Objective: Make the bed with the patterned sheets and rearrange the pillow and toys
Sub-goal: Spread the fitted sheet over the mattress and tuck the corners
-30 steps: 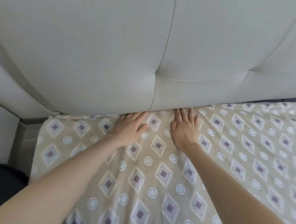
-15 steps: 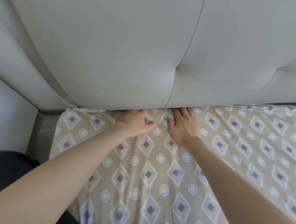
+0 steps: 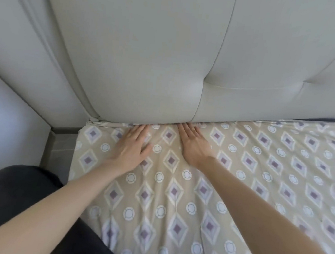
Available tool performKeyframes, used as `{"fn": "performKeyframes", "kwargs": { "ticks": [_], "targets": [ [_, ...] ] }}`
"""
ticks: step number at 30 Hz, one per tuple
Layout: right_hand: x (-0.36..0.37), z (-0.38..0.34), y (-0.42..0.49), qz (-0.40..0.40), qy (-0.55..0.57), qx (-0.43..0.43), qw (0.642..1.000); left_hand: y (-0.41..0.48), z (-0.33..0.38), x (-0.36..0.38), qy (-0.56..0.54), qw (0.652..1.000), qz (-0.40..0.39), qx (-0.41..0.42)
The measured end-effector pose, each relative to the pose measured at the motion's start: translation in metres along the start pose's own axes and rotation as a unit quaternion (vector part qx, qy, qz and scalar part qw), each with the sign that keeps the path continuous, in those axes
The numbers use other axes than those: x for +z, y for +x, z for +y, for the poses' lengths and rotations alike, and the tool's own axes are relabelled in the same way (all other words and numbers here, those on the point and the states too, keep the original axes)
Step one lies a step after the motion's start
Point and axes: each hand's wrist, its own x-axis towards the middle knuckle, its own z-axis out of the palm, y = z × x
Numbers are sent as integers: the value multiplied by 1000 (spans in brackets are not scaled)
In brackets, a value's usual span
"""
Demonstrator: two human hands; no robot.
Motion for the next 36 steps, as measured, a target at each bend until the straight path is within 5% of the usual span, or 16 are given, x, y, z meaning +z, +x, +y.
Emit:
{"fn": "performKeyframes", "kwargs": {
  "ticks": [7, 19, 26, 36],
  "targets": [
    [4, -8, 9, 25, 32, 23, 999, -9, -9, 1, 7, 991, -6, -131],
    [-12, -30, 42, -41, 1, 141, 989, -2, -13, -16, 28, 992, 38, -117],
    [13, -85, 13, 33, 20, -87, 995, -34, -29, -23, -48, 994, 19, -99],
    [6, -110, 43, 52, 15, -84, 995, -27, -59, -31, -28, 991, 1, -130]
  ]
}}
